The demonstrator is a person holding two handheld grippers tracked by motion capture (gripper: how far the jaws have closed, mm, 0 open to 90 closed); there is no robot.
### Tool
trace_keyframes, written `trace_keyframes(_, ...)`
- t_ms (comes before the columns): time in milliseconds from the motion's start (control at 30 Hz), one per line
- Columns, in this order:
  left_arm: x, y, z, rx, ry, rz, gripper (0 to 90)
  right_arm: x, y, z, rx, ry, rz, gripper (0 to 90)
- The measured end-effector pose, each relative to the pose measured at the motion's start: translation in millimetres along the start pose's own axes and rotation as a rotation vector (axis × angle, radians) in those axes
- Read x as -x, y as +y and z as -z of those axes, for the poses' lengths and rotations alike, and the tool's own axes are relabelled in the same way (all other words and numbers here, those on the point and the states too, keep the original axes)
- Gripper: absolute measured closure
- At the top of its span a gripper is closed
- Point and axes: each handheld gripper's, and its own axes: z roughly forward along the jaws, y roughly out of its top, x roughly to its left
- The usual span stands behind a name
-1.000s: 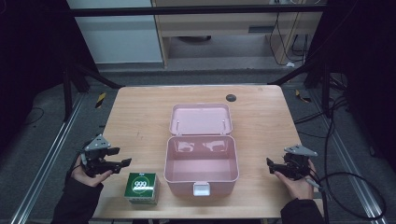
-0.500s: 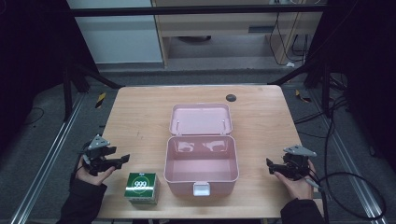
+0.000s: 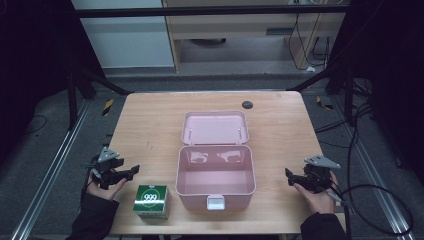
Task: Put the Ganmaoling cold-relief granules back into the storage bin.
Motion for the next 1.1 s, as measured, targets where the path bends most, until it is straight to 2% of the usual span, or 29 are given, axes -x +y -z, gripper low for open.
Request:
trace_keyframes(100,-0.8,-0.6,0.9,0.009,-0.001,0.001,29.5,-1.1,-0.7,-1.4,-0.015,-0.007,0.013,11.2)
trace_keyframes(367,-2.0,0.0,4.1,0.024,0.004,-0.005,29.5,0.0,-0.3,-1.2,-0.007,-0.007,0.012,11.2)
trace_keyframes(667,-4.1,5.8,16.8,0.07,-0.043,-0.009,29.3,-0.4,0.6,0.1,-0.003,-0.003,0.014,11.2)
trace_keyframes(933,-5.1,10.7,25.7,0.084,-0.076,-0.039,29.8,0.2,0.9,0.4,0.001,-0.005,0.012,11.2)
trace_keyframes(1033,-4.3,15.2,30.8,0.08,-0.117,-0.074,29.5,0.2,1.0,0.3,0.0,-0.003,0.012,11.2)
trace_keyframes(1100,-3.3,19.0,36.0,0.081,-0.122,-0.107,29.5,0.3,1.1,0.0,-0.001,-0.002,0.008,11.2)
